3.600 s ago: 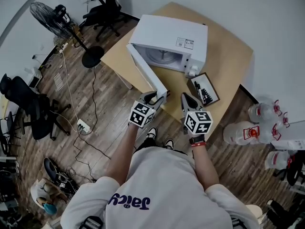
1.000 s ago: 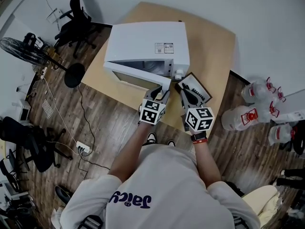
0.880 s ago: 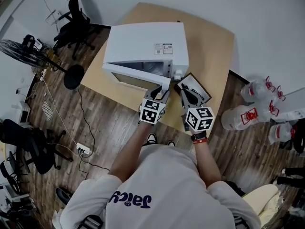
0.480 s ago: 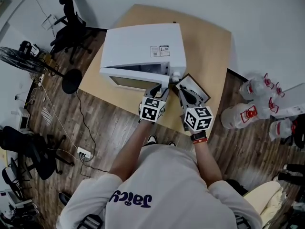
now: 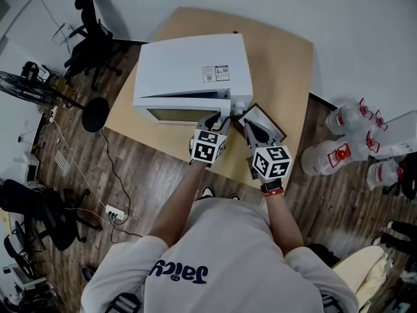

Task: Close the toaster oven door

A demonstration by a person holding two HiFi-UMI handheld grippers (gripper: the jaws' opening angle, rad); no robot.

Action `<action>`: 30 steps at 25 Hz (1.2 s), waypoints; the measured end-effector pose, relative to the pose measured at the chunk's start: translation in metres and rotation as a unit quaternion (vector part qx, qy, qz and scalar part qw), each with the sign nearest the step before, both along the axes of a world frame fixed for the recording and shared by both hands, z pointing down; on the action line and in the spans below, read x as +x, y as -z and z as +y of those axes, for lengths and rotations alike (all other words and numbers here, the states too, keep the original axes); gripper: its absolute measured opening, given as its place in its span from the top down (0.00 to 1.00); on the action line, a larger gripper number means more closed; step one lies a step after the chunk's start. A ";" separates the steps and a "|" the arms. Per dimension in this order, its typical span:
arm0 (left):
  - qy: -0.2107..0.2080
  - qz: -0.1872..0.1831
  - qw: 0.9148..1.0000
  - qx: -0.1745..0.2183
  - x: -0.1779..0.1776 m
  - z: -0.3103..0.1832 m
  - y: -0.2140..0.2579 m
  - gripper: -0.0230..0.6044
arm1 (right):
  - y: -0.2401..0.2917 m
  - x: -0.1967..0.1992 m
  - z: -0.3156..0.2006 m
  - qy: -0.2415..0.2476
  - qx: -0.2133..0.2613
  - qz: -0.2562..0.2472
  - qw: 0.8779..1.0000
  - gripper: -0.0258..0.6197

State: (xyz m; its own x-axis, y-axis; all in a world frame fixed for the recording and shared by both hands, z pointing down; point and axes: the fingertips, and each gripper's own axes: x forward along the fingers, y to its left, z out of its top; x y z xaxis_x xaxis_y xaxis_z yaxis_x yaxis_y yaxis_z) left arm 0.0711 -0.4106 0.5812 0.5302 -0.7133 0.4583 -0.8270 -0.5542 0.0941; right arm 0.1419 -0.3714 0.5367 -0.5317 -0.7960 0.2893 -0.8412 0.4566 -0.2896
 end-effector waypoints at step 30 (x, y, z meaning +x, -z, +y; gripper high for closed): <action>0.016 -0.006 1.000 0.008 -0.001 -0.037 0.000 0.77 | -0.006 -0.012 -0.021 -0.004 -0.012 -0.022 1.000 0.94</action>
State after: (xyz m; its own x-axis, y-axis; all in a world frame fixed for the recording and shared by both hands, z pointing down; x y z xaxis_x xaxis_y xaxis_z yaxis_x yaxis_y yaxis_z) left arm 0.0705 -0.4472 0.5811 0.5015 -0.7377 0.4521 -0.8456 -0.5285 0.0757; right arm 0.1297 -0.3924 0.5427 -0.5379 -0.7930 0.2860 -0.8312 0.4422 -0.3370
